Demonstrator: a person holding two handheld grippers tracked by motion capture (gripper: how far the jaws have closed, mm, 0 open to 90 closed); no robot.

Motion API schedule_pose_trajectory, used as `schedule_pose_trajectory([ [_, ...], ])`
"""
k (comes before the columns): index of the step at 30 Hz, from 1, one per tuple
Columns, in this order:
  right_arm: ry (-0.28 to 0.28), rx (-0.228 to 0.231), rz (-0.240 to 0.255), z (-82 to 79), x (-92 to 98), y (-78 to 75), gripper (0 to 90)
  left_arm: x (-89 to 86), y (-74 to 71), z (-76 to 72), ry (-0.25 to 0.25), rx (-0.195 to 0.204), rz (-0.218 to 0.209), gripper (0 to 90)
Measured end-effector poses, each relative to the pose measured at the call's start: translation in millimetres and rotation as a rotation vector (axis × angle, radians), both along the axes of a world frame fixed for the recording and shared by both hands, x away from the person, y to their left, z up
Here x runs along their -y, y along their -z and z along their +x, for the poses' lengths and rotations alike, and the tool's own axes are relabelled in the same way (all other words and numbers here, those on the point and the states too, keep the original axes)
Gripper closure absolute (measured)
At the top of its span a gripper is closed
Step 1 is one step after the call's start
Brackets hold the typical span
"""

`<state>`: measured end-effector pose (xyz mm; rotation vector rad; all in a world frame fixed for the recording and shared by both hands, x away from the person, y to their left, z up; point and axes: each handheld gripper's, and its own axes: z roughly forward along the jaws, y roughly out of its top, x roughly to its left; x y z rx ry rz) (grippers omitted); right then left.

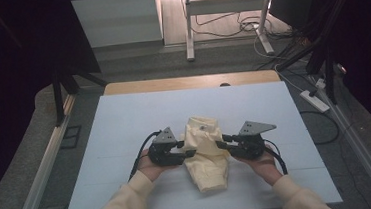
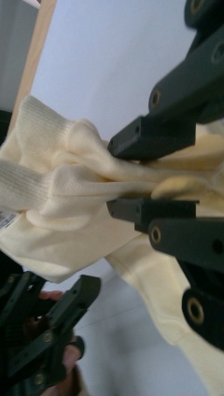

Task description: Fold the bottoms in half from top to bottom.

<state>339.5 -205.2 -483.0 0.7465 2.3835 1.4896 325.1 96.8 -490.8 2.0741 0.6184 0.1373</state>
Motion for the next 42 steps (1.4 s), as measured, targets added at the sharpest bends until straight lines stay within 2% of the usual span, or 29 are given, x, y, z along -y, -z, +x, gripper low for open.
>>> schedule_pose_trajectory([
  [4, -0.021, -0.004, -0.015, -7.5, 2.8, 1.0, 76.1, 0.6, 1.0, -6.6, 0.001, -0.010, 0.010, 52.2],
  [9, -0.065, 0.018, -0.076, -21.6, 0.3, 7.4, 76.1, -1.5, 3.3, -12.7, -0.014, -0.042, 0.010, 39.5],
  [11, -0.069, 0.025, -0.096, -25.8, -0.1, 10.1, 76.1, -5.9, 0.7, -14.6, -0.024, -0.047, -0.005, 35.4],
  [16, -0.085, 0.042, -0.104, -32.4, 3.0, 12.7, 76.0, -23.9, -7.6, -19.9, -0.060, -0.052, -0.059, 32.2],
  [19, -0.091, 0.061, -0.118, -36.9, 3.3, 13.8, 75.4, -34.0, -10.9, -22.6, -0.085, -0.036, -0.075, 31.8],
  [22, -0.102, 0.090, -0.149, -42.0, 2.4, 13.5, 73.5, -42.0, -13.9, -22.0, -0.105, -0.027, -0.093, 31.5],
  [24, -0.108, 0.088, -0.154, -44.3, 3.0, 13.9, 70.1, -44.8, -14.6, -20.4, -0.120, -0.026, -0.104, 31.4],
  [26, -0.116, 0.075, -0.160, -46.6, 4.1, 14.8, 62.3, -46.2, -14.0, -18.4, -0.132, -0.026, -0.102, 31.2],
  [30, -0.102, 0.049, -0.152, -50.9, 12.2, 12.1, 52.1, -44.9, -12.9, -17.6, -0.133, -0.030, -0.096, 31.0],
  [34, -0.071, 0.022, -0.104, -52.5, 25.1, 6.9, 48.4, -44.6, -12.5, -17.2, -0.135, -0.032, -0.093, 30.6],
  [37, -0.025, -0.002, -0.071, -51.1, 34.5, 2.5, 46.5, -44.8, -12.1, -16.3, -0.139, -0.033, -0.093, 30.3],
  [42, 0.026, -0.018, -0.043, -42.5, 35.7, -2.3, 42.3, -43.5, -11.0, -15.2, -0.141, -0.036, -0.086, 30.0],
])
